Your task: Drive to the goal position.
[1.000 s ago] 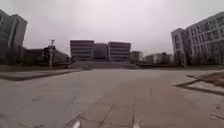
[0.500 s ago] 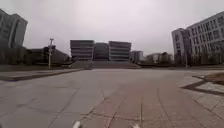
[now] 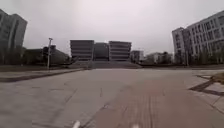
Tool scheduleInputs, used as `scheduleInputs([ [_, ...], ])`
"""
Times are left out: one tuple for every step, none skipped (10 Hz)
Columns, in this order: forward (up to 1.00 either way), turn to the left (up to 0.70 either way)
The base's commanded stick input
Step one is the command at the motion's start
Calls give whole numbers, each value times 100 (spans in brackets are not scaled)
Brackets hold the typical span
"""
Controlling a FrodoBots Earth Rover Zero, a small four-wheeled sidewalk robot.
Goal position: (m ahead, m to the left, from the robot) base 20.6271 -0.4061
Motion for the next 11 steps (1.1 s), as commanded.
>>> scheduleInputs([
  [70, 0],
  [70, 0],
  [70, 0],
  [70, 0],
  [70, 0],
  [70, -29],
  [70, -28],
  [70, -26],
  [70, -16],
  [70, -5],
  [70, 0],
])
